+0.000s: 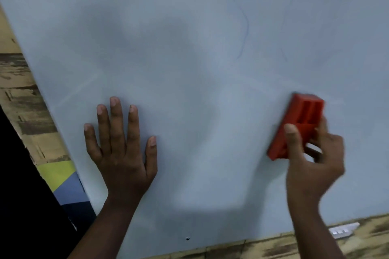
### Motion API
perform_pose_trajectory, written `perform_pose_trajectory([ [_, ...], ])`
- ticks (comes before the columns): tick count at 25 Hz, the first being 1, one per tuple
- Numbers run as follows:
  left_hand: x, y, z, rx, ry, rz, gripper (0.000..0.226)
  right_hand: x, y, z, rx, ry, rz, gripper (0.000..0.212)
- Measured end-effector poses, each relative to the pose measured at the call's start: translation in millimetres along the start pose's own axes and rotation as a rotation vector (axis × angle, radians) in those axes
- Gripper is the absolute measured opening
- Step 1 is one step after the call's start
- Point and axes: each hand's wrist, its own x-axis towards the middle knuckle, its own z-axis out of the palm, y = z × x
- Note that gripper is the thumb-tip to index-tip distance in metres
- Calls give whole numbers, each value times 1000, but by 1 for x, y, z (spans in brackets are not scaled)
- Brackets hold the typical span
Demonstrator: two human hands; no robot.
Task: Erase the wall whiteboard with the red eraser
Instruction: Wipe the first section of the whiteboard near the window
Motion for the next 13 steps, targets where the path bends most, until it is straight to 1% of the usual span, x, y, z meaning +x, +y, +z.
perform_pose_trajectory([
  [2,0,1,1,6,-2,2,66,12,9,-8,50,101,149,61],
  [3,0,1,2,9,-4,4,66,17,8,-7,85,131,187,64],
  [5,0,1,1,8,-10,4,66,24,-7,3,115,161,178,66],
  [7,-1,1,1,2,-14,-2,66,21,-34,20,77,132,78,61],
  [8,-1,1,1,1,-17,-4,66,13,-49,30,57,81,2,59],
  [11,-1,2,1,1,-25,4,65,-35,-80,58,10,-167,-295,60],
  [13,-1,0,0,-27,-19,10,65,-75,-79,64,-55,-337,-507,56],
])
